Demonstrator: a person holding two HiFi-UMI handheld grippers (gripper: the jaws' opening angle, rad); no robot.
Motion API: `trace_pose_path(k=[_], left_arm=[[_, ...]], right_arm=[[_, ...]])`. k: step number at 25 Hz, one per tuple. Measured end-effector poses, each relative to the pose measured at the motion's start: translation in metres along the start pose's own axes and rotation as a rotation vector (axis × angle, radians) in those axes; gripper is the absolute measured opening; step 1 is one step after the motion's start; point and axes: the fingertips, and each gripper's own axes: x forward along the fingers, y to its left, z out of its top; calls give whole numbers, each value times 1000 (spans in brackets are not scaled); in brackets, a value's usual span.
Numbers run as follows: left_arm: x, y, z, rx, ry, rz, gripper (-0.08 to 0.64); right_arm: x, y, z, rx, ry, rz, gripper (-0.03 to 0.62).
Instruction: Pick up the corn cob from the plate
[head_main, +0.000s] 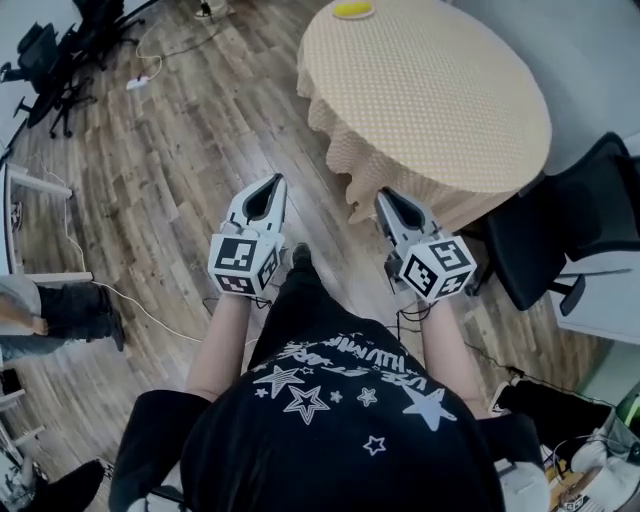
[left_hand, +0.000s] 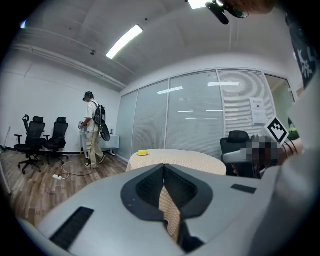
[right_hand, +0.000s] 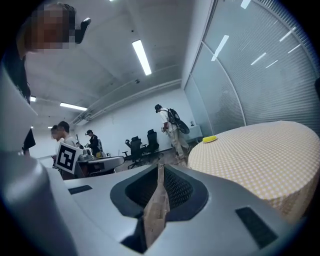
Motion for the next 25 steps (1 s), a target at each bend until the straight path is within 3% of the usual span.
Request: trace_pose_path(k=[6,13,19,25], left_arm=[[67,72,15,-5,31,-7,8],[113,127,11,-6,73,-34,8],[149,154,21,5,81,-47,8],[167,156,20,10,117,-49,8]], right_arm=[[90,-35,33,38,7,-27,52],[164,-60,39,111,36,-69,52],[209,-82,61,155,7,-95,52],[232,-100,60,167,46,-77,52]])
